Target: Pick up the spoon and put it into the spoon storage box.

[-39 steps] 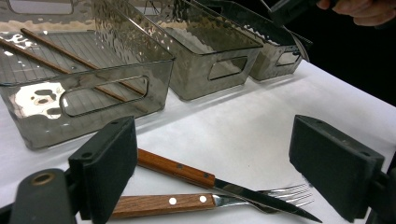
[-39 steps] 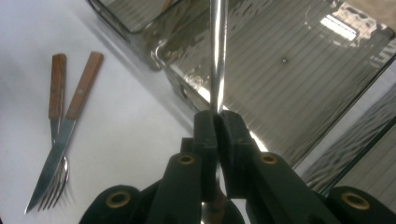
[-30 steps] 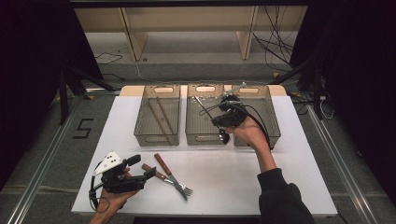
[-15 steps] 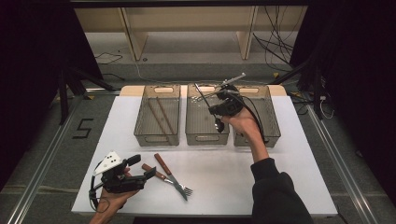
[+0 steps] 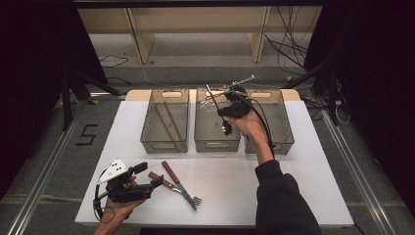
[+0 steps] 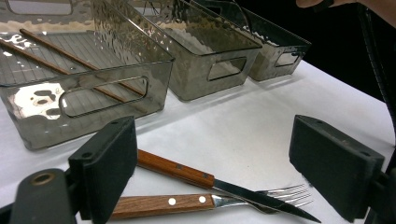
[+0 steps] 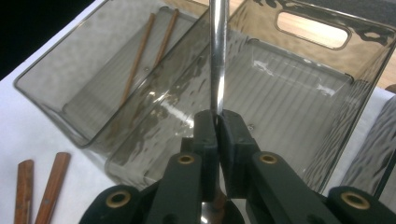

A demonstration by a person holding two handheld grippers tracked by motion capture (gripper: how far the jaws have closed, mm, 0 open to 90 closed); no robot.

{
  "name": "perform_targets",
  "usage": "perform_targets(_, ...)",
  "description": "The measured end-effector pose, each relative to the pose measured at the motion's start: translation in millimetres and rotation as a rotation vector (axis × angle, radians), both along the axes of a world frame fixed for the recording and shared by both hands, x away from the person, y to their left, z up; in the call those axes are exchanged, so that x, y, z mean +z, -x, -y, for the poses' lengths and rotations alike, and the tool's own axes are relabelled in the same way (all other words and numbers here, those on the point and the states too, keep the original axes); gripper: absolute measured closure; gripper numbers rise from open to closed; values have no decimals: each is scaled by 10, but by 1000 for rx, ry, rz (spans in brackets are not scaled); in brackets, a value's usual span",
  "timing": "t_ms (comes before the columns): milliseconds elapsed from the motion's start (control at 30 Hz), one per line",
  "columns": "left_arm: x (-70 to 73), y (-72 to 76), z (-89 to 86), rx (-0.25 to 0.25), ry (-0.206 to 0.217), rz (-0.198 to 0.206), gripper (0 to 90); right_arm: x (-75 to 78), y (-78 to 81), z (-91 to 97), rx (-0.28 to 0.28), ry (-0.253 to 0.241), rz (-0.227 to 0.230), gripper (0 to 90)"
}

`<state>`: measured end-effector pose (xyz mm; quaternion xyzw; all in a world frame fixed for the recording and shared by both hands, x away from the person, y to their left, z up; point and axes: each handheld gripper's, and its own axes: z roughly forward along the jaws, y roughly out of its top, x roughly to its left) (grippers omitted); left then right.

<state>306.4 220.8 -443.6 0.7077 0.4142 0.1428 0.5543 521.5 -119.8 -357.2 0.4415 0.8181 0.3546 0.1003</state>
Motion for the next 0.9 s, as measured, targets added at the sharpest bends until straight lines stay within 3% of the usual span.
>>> perform_targets(900, 2, 2, -6, 0, 3, -1, 149, -397, -135, -24, -64, 20, -85, 860)
